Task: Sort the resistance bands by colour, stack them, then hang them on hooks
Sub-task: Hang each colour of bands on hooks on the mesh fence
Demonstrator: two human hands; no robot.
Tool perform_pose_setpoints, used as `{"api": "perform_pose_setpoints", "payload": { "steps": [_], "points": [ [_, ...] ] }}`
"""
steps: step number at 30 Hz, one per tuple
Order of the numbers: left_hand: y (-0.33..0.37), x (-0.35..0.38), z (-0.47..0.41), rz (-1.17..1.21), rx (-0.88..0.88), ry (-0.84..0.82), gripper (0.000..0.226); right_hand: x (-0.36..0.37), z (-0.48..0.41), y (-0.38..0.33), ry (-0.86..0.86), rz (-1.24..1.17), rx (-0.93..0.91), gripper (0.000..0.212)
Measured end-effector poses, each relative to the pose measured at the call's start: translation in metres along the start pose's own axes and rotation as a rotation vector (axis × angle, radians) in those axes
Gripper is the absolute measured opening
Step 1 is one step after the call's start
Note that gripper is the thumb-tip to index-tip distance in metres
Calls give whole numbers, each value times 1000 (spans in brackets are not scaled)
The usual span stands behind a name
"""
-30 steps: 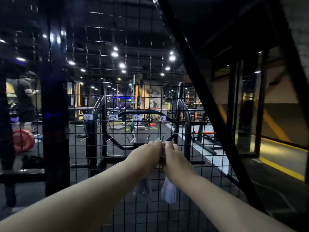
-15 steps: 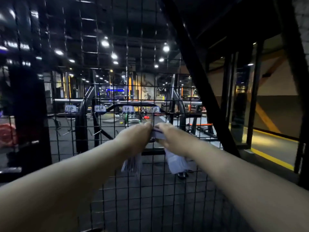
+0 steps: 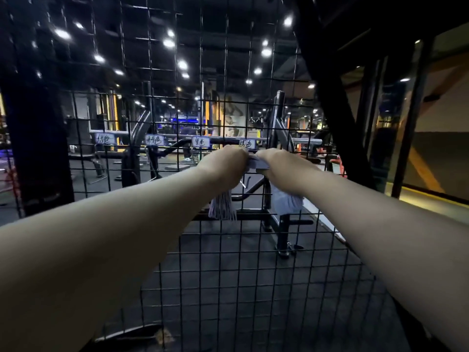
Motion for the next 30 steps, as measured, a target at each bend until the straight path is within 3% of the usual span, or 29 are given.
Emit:
{"api": "perform_pose_setpoints", "payload": {
  "steps": [7, 19, 25, 30],
  "points": [
    [-6, 21, -13, -4, -83, -1, 14, 25, -20, 15, -7, -65, 0, 15],
    [-20, 56, -18, -97, -26, 16, 10, 63, -33, 26, -28, -182, 33, 7],
    [-15, 58, -17, -60, -71, 3, 10, 66, -23, 20, -24, -227, 103, 18],
    [-13, 72, -11, -27, -91, -15, 25, 77, -18, 13, -36, -303, 126, 12]
  ]
}}
Point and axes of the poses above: each hand's wrist, its own z-axis away from the middle knuckle, its own x-axis out of the palm, y = z × x, the point moved 3 cm from there along -z, towards the middle knuckle, and after that the axes turned 3 degrees about -z, right-handed, at the moved point
